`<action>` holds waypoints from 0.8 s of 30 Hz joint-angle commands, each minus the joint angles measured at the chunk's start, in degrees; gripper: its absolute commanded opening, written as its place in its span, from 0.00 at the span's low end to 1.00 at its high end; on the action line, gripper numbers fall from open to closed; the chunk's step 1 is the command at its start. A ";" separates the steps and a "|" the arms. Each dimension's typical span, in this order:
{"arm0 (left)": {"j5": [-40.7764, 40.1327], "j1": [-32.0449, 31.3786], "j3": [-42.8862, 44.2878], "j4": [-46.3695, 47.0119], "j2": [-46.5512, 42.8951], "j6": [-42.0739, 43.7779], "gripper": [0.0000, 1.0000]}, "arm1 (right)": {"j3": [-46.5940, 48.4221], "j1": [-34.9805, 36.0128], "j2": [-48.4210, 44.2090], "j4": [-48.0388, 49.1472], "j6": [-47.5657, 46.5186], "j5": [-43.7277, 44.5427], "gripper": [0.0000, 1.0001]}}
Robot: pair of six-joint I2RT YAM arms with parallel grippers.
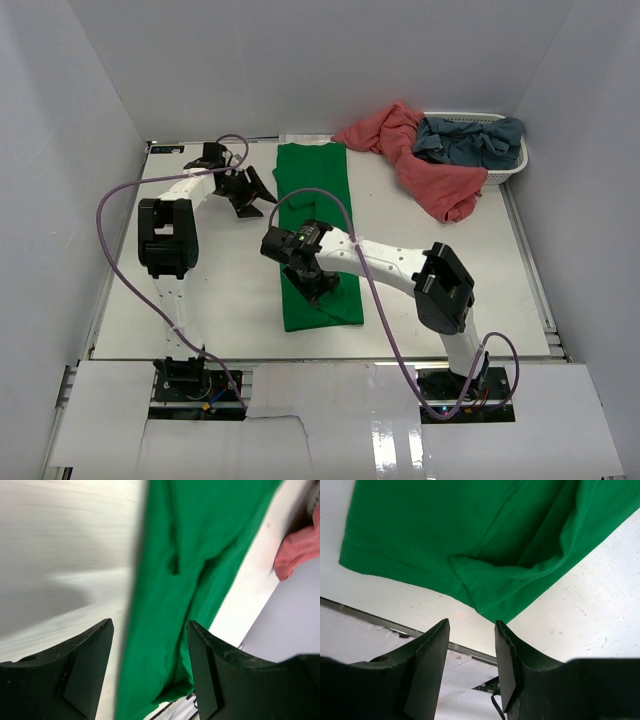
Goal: Fold and stack the t-shirts
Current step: Rotate the tshirt 90 degrees
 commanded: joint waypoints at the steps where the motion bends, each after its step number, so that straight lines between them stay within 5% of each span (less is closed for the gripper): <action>1: 1.33 4.59 -1.56 0.74 -0.44 0.63 0.71 | 3.28 -0.55 2.75 -3.07 1.10 0.54 0.48; 8: 0.81 11.10 -4.72 0.74 -2.47 1.60 0.71 | 13.12 0.07 10.58 -8.36 3.31 3.08 0.52; 24: 1.69 14.36 -7.89 1.62 -3.52 2.56 0.71 | 12.51 -0.11 15.60 -7.66 6.38 5.20 0.53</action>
